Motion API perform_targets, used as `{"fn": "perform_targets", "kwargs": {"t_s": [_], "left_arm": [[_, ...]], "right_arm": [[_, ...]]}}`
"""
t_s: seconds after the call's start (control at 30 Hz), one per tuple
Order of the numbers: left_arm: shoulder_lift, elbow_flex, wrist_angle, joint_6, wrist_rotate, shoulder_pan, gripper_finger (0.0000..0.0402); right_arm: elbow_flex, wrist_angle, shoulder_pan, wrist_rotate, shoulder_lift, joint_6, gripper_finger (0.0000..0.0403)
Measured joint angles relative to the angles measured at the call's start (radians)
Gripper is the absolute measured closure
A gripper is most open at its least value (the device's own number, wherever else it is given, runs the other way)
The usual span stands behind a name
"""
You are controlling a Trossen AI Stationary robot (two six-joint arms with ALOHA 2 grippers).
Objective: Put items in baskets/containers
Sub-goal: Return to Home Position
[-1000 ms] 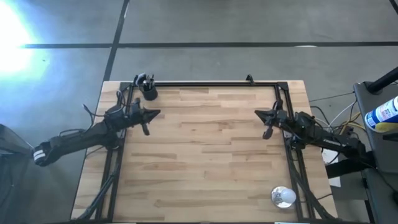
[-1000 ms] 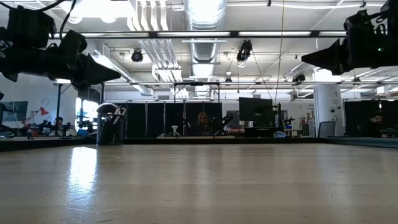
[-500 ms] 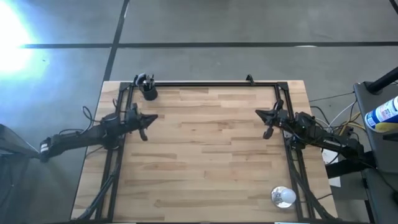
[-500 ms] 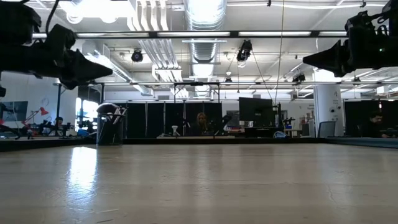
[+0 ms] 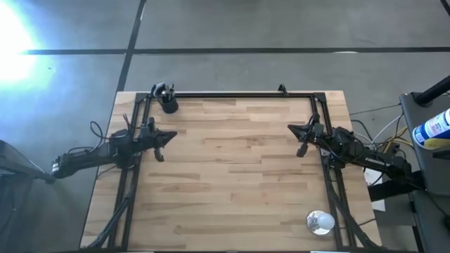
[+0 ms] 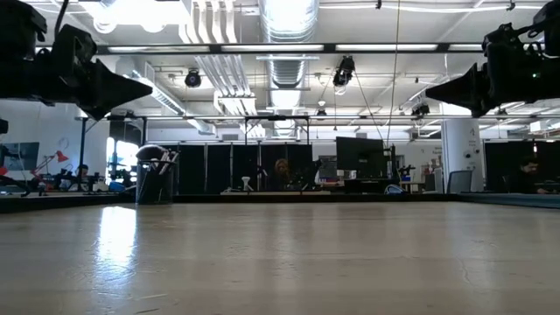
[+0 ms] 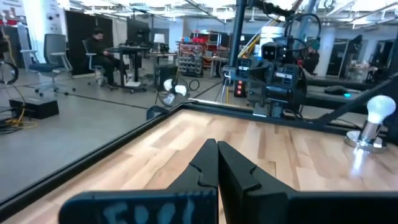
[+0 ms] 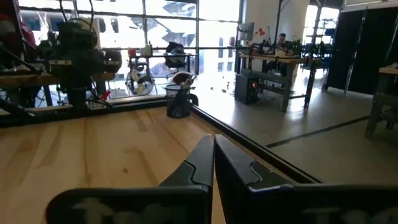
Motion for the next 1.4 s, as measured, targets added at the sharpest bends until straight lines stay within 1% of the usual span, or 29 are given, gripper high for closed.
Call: {"fn": "perform_targets", "kwargs": {"t_s": [0.17,0.47,1.4], "left_arm": [[0.002,0.0,0.006,-0.01,-0.037,0.003,0.0402],[0.014,-0.001,0.016,-0.007,-0.042,0.003,0.0402],[0.015,-0.002,0.018,-0.006,-0.042,0.003,0.0402]], "right_arm": [[0.0,-0.001,0.0,0.0,0.018,-0.034,0.0394],[0.0,-0.001,0.0,-0.001,0.068,-0.119,0.0394],[0.0,0.0,0.0,-0.001,0.079,-0.117,0.0394]]}}
